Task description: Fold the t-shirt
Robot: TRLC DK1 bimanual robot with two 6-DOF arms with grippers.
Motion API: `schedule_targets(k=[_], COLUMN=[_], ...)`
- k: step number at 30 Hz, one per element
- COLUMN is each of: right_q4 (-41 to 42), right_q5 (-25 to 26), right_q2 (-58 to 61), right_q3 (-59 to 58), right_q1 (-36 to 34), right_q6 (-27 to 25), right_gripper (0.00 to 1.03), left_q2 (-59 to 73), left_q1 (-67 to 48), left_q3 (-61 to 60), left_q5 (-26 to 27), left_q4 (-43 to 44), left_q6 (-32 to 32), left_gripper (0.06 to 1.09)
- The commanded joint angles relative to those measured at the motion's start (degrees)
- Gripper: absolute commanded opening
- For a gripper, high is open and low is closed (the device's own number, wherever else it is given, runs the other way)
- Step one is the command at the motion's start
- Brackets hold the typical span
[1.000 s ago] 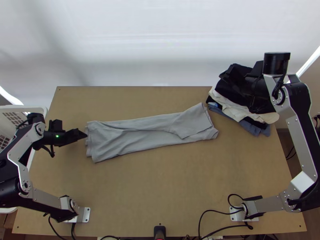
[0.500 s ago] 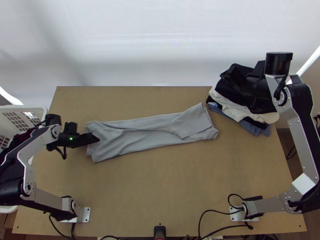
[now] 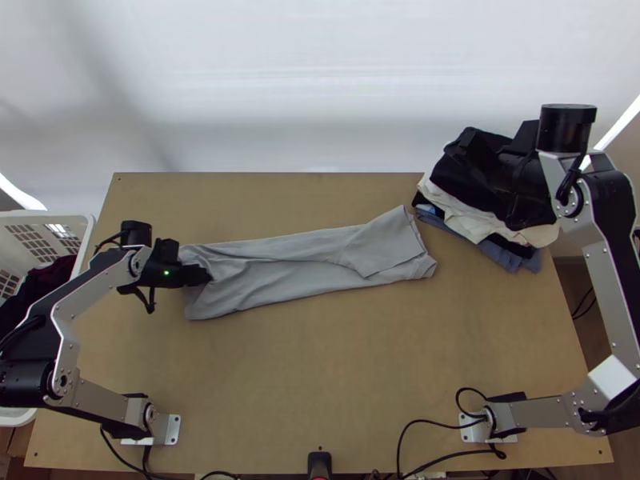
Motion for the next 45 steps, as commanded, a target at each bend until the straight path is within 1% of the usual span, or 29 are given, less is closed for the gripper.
schedule_targets(k=[1, 8, 14, 17, 20, 24, 26, 30, 35, 41, 45], right_q4=[-0.37, -0.37, 0.34, 0.51, 0.60, 0.60, 0.60, 0.60, 0.60, 0.69, 0.69], right_q5=[-0.40, -0.40, -0.40, -0.40, -0.40, -0.40, -0.40, -0.40, -0.40, -0.40, -0.40], right_q2=[-1.95, -2.48, -2.48, -2.39, -2.48, -2.57, -2.57, -2.57, -2.83, -3.62, -4.33], right_q3=[-0.16, -1.66, -2.71, -3.15, -3.50, -4.38, -4.65, -5.09, -5.61, -6.76, -8.25], right_q1=[-0.95, -1.56, -1.48, -1.56, -1.56, -1.56, -1.56, -1.48, -1.48, -1.74, -2.53], right_q6=[-0.38, -1.52, -1.78, -1.78, -1.78, -1.87, -1.87, -1.69, -1.69, -1.87, -1.96], right_gripper=[0.99, 0.99, 0.99, 0.99, 0.99, 0.99, 0.99, 0.99, 0.99, 0.99, 0.99], left_q2=[-2.18, -3.15, -1.48, -0.87, -3.24, -8.86, -10.97, -13.70, -12.38, -8.42, -6.23], left_q1=[3.85, 17.38, 28.28, 31.80, 31.62, 25.64, 21.07, 10.79, -0.28, -9.16, -14.44], left_q3=[-1.40, -0.17, 4.93, 8.53, 12.49, 14.51, 15.74, 18.20, 22.24, 29.89, 35.16], left_q5=[-0.12, 0.84, 2.25, 3.39, 4.54, 5.06, 5.06, 4.98, 4.36, 2.51, 1.72], left_q4=[0.03, -5.15, -11.30, -15.61, -22.82, -26.51, -27.83, -27.83, -26.24, -23.52, -22.03], left_q6=[0.15, 9.56, 16.68, 19.05, 19.05, 15.62, 12.37, 5.07, -2.31, -9.78, -13.03], left_gripper=[0.10, 0.10, 0.10, 0.10, 0.10, 0.10, 0.10, 0.10, 0.10, 0.10, 0.10])
